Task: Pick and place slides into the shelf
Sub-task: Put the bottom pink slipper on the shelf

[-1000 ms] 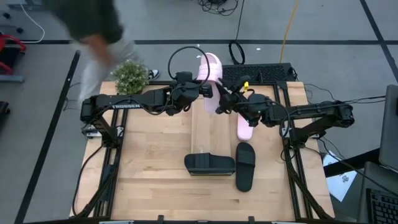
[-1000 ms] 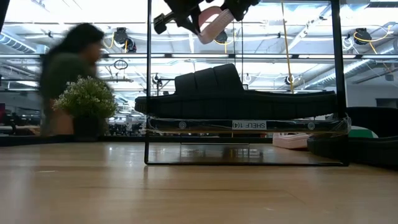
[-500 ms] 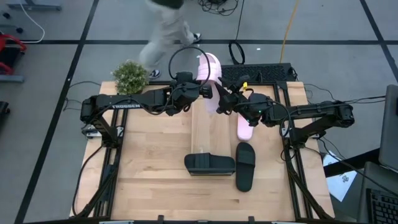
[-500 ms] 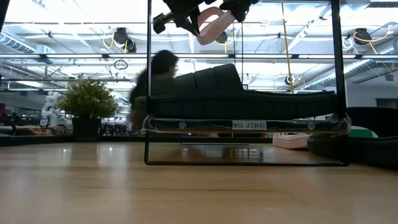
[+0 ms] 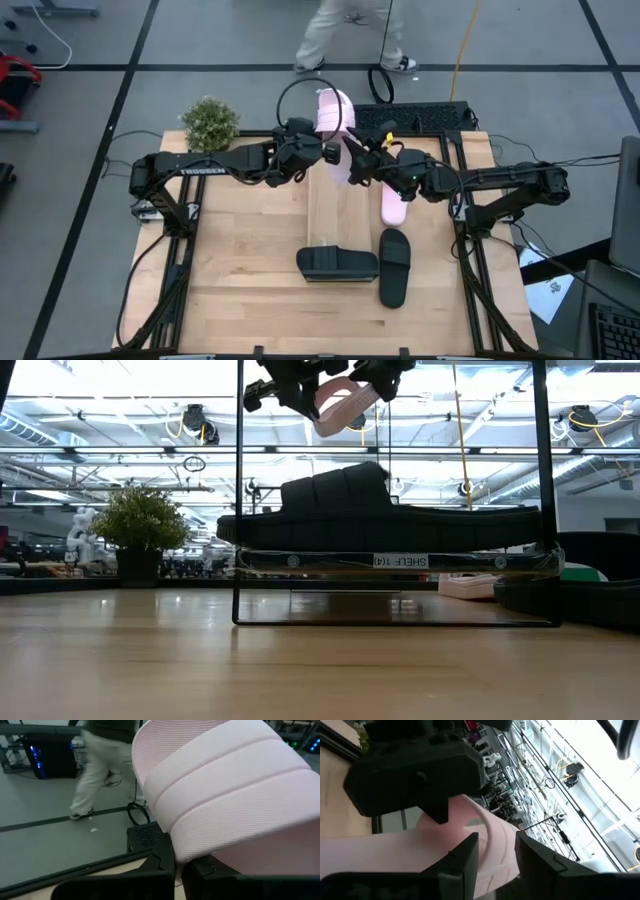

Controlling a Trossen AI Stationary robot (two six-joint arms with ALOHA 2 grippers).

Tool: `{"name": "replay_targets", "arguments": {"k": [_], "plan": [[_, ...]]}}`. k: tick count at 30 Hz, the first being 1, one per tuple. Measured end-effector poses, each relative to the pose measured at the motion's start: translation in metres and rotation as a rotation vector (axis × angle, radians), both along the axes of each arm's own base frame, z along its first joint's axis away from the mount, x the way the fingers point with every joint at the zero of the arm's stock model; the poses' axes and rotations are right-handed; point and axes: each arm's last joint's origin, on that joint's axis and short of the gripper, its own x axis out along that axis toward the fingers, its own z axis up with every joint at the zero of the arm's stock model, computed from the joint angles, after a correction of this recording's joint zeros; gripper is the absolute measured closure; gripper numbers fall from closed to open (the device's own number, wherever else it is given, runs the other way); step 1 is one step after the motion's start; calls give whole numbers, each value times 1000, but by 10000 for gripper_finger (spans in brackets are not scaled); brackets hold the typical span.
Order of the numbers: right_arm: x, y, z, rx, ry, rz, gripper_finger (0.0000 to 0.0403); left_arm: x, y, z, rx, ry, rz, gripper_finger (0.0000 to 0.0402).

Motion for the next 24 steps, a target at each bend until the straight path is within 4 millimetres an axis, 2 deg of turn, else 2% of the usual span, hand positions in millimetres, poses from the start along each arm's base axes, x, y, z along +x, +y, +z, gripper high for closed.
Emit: {"name": "replay_targets", "arguments": {"k": [11,24], "plan": [[0,-4,-6,-17,86,3,284,-1,0,-3,50,133,-49,402],[-1,-12,-11,59,72,1,285,-2,-1,-4,84,192,-52,402]]}}
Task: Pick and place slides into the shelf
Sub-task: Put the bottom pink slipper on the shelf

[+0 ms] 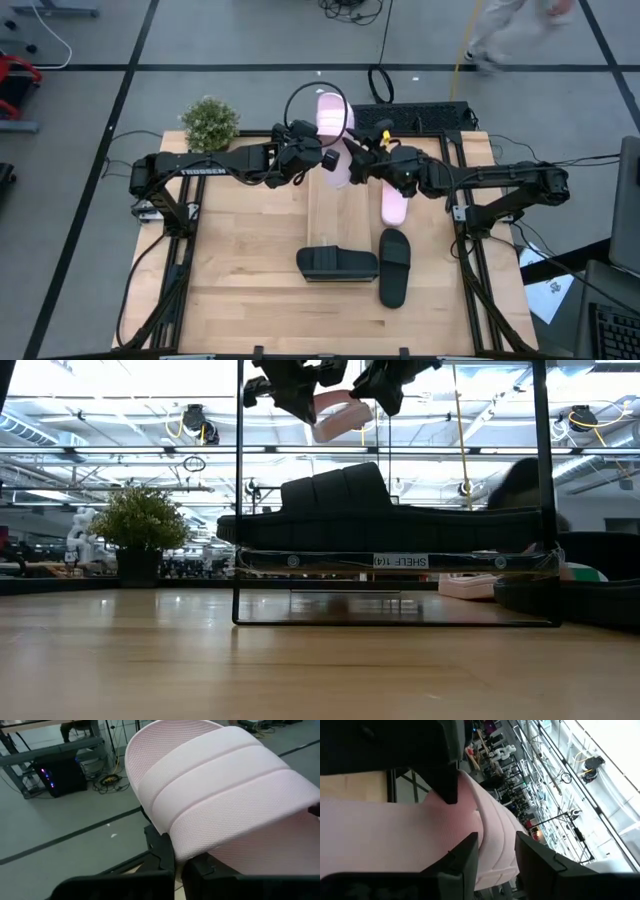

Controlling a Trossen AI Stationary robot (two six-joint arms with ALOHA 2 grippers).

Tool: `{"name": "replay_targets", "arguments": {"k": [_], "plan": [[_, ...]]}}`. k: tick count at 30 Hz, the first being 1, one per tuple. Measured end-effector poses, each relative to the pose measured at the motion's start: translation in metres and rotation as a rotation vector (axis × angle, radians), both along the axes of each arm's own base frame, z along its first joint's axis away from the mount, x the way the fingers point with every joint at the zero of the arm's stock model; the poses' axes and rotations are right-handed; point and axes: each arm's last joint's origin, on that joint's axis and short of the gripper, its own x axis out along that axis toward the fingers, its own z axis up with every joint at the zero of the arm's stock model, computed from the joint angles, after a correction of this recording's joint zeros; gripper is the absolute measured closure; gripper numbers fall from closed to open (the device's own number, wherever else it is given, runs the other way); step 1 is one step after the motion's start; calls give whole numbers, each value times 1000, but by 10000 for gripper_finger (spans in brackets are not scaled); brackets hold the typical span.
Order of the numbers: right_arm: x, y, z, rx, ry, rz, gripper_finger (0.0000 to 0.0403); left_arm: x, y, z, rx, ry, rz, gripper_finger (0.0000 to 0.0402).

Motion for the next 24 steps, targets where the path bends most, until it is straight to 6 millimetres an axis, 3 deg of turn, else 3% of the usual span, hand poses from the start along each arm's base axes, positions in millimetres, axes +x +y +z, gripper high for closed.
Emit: {"name": "replay_targets", "arguments": {"k": [13,24], "plan": [[-1,-11,-1,55,-32,31,335,-1,1,1,23,10,23,402],[-3,-22,-1,89,-68,17,344,-2,1,3,56,2,69,402]]}}
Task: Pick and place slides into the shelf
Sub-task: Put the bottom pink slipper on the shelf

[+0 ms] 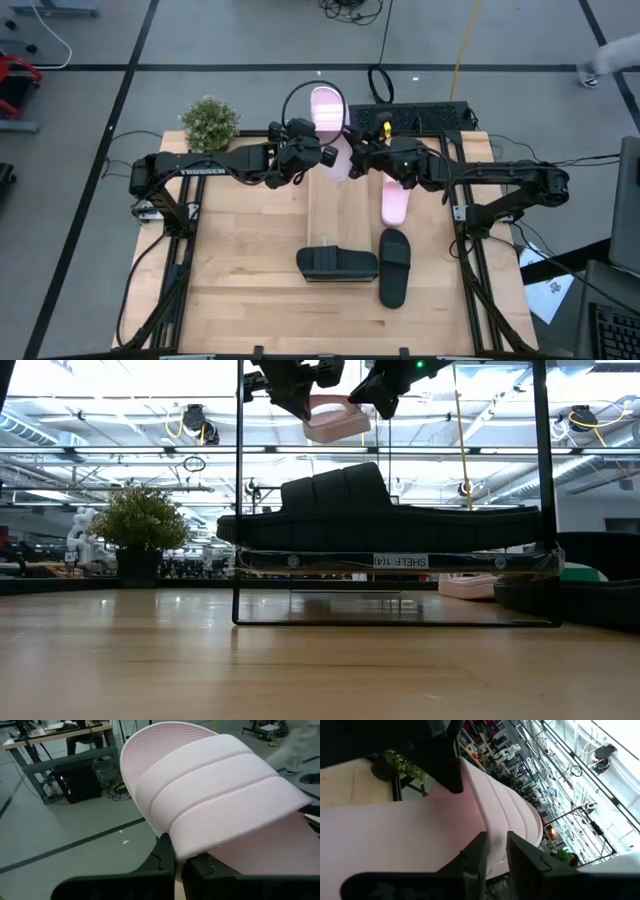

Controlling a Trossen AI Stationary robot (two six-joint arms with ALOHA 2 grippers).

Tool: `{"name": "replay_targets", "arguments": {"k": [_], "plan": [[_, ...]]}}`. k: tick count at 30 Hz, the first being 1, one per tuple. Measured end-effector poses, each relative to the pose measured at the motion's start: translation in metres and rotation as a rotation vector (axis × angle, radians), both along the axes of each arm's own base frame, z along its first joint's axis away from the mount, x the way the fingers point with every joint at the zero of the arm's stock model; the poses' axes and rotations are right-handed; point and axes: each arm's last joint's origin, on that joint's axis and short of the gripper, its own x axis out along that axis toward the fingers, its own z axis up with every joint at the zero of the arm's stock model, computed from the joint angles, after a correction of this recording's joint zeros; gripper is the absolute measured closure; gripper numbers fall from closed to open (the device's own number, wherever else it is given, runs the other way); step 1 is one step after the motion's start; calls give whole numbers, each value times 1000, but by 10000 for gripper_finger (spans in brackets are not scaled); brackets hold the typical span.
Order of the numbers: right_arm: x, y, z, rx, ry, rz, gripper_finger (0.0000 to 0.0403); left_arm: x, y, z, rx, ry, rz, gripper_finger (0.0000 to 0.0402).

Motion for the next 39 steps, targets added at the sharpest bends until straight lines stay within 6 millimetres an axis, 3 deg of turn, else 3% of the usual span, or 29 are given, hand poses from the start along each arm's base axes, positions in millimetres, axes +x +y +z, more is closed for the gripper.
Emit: {"name": "replay_targets", "arguments": {"k": [6,10,24,30,39], "plan": [[-2,-9,0,0,-8,-47,344,1,0,1,9,-6,-1,402],[-3,-22,-1,-20,-9,-138,344,8,-2,14,75,-58,-76,401],[-1,-33,3,-71,-66,-164,345,14,-4,14,64,-89,-139,401],[-1,-34,6,-99,-73,-170,390,14,-4,14,43,-108,-153,401],[-5,-35,7,-127,-22,-262,399,16,-9,13,-19,-157,-225,355]]}}
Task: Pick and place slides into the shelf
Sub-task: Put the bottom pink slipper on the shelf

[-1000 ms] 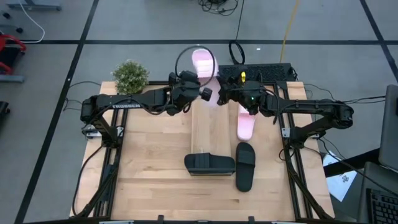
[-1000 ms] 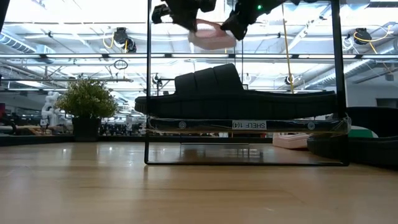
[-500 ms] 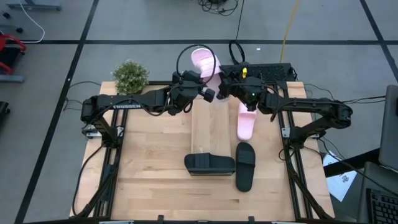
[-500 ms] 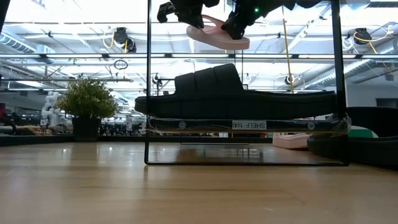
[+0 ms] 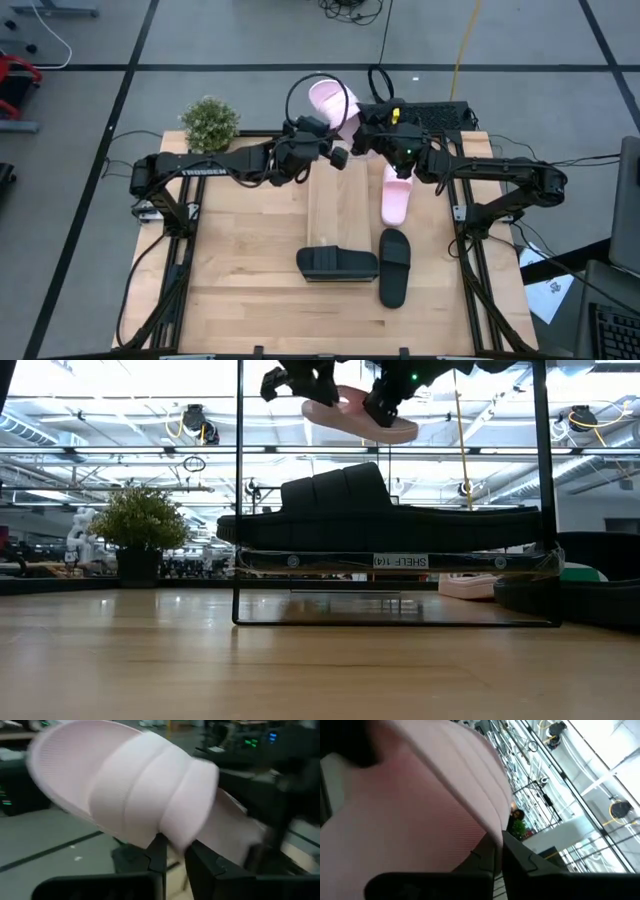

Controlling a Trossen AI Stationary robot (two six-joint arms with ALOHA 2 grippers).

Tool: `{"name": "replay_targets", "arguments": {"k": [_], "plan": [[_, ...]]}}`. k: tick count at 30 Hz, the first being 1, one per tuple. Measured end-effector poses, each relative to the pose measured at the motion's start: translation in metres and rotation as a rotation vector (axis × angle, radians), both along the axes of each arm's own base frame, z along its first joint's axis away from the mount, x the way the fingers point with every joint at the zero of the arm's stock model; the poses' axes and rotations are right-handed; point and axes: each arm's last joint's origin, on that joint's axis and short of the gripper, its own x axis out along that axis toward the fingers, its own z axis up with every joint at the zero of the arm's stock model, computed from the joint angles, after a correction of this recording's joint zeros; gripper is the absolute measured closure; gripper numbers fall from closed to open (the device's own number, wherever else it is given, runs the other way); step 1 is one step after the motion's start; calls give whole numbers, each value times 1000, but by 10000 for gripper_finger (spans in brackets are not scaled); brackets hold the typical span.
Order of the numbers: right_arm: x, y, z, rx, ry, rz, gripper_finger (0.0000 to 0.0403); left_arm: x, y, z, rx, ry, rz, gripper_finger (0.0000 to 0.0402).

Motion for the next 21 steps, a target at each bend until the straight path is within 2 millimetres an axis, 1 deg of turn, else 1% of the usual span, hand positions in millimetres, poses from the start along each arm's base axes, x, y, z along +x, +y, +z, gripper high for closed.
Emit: {"name": "replay_targets", "arguments": {"k": [6,11,14,16,21], "plan": [[-7,-8,2,2,7,-63,401,5,-21,-1,-62,-4,-217,323],[-17,-17,3,78,-34,-11,402,5,-37,-2,-55,20,-258,323],[-24,-19,1,156,-54,33,402,4,-47,-5,-52,53,-256,325],[-28,-18,1,207,-69,74,402,2,-52,-8,-40,88,-222,325],[-38,-8,5,336,-82,282,402,-7,-66,-19,-50,184,-123,325]]}}
